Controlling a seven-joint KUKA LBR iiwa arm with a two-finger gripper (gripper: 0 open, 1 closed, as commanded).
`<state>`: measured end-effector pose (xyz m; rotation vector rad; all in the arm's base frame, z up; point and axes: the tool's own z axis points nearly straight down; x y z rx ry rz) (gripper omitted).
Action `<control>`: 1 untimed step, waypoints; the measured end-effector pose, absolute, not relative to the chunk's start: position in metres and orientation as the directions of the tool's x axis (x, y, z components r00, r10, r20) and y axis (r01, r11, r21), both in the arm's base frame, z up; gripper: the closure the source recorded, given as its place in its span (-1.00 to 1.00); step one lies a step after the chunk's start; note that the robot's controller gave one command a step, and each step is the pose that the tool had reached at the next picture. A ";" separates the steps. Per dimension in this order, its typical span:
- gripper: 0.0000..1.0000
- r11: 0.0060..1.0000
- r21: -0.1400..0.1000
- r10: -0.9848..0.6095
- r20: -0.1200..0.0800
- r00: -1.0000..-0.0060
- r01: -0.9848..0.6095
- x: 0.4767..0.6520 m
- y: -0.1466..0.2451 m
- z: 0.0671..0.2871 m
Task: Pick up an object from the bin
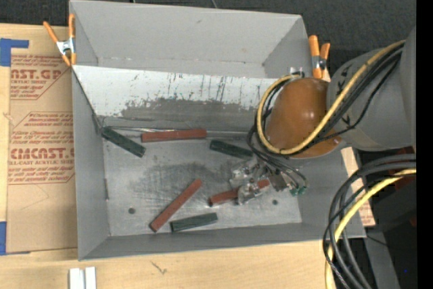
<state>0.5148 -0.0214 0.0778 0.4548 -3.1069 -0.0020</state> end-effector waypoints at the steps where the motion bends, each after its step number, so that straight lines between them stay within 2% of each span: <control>1: 1.00 0.955 0.001 -0.297 0.000 -0.955 -0.297 0.522 -0.029 0.205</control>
Offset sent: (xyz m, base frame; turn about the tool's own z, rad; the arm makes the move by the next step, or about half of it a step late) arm 0.0000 0.0000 0.0000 0.0000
